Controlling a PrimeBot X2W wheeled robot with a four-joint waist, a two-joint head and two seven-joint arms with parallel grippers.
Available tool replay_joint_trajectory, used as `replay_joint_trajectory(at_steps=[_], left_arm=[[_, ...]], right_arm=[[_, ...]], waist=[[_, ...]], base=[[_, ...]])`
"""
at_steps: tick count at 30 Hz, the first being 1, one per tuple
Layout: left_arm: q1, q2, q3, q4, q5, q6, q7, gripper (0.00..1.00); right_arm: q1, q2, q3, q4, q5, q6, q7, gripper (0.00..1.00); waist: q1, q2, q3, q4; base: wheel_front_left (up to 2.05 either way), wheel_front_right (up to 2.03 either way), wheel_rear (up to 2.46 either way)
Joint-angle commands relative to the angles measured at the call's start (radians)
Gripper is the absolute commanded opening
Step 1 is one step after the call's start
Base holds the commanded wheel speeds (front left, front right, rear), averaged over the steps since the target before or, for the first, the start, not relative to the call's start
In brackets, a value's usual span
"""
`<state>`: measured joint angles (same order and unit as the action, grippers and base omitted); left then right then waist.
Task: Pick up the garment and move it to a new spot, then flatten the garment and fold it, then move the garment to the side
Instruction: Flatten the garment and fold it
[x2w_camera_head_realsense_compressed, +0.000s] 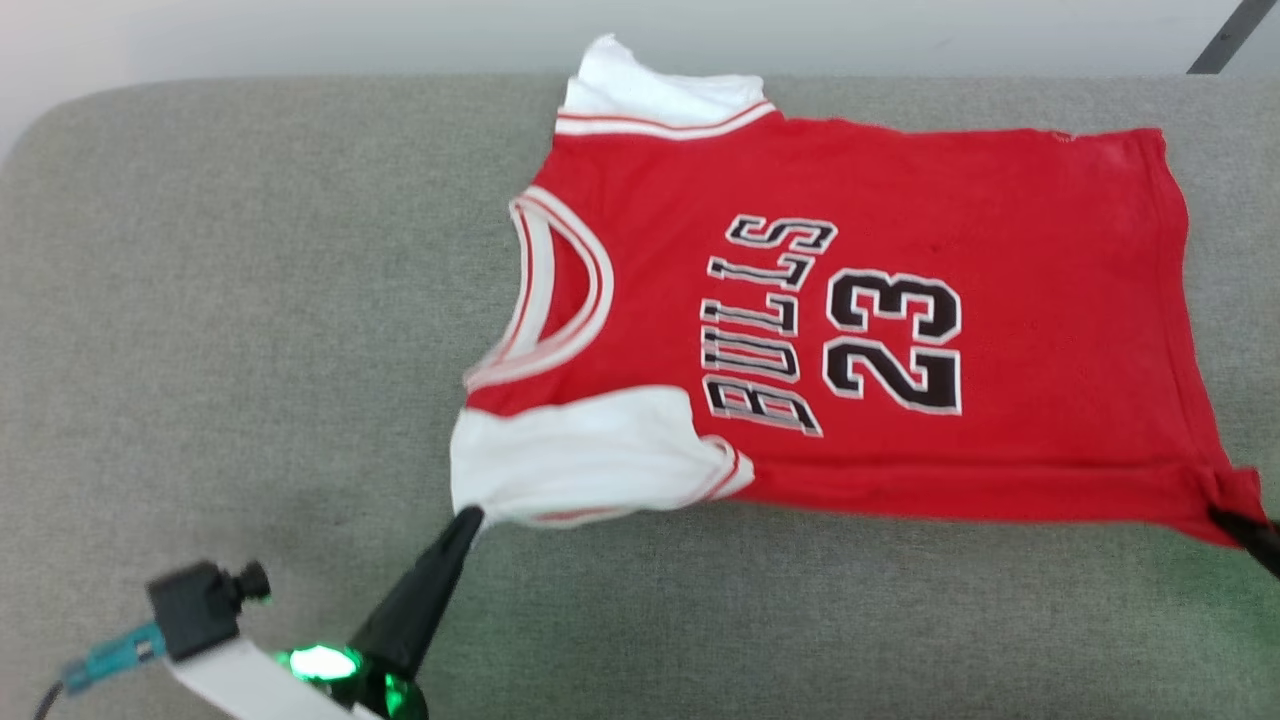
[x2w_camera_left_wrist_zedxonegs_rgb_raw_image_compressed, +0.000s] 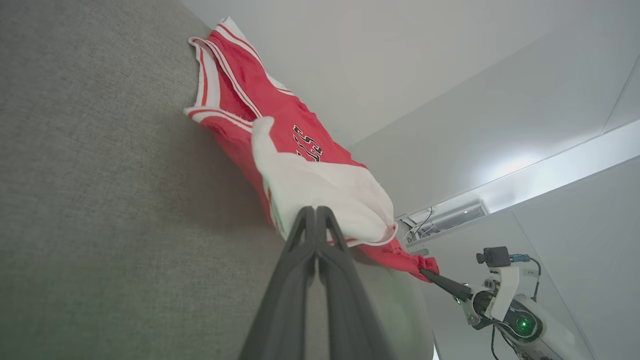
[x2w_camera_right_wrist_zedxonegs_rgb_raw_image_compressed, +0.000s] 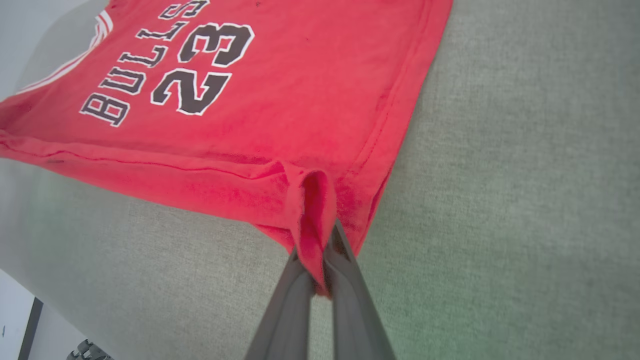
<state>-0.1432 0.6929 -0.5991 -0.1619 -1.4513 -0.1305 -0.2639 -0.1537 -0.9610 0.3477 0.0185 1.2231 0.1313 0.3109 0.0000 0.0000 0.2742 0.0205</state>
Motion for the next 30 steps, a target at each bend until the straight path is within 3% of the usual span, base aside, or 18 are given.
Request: replay_joint_trajectory(at_steps=[1,9,13,18,25,30], left_arm=[[0.051,0.0,0.015,-0.037,0.019,0.008,0.0,0.0],[0.166,0.002,0.064,-0.15,0.071,0.043,0.0,0.0],[0.12,0.005,0.064,-0.168,0.091,0.048,0.019,0.0],[-0.013,-0.023,0.074,-0.122,0.089,0.04,0.062,0.0],[-0.239,-0.058,0.066,0.006,0.073,0.014,0.161,0.0],[-0.401,-0.112,0.047,0.162,0.079,0.004,0.208,0.0]], right_arm=[[0.066,-0.006,-0.045,-0.033,-0.001,-0.001,0.007,0.0],[0.258,0.019,-0.216,-0.158,-0.025,-0.001,0.05,0.0],[0.29,0.08,-0.311,-0.214,-0.057,-0.001,0.115,0.0],[0.212,0.153,-0.36,-0.214,-0.106,-0.001,0.19,0.0],[0.04,0.22,-0.353,-0.167,-0.166,-0.001,0.28,0.0],[-0.072,0.261,-0.34,-0.087,-0.217,-0.001,0.325,0.0]], waist=[[0.0,0.0,0.0,0.001],[0.0,0.0,0.007,0.003],[0.0,0.0,0.008,0.005],[0.0,0.0,0.022,0.008],[0.0,0.0,0.065,-0.002],[0.0,0.0,0.102,-0.007]], base=[[0.0,0.0,0.0],[0.0,0.0,0.0],[0.0,0.0,0.0],[0.0,0.0,0.0],[0.0,0.0,0.0],[0.0,0.0,0.0]])
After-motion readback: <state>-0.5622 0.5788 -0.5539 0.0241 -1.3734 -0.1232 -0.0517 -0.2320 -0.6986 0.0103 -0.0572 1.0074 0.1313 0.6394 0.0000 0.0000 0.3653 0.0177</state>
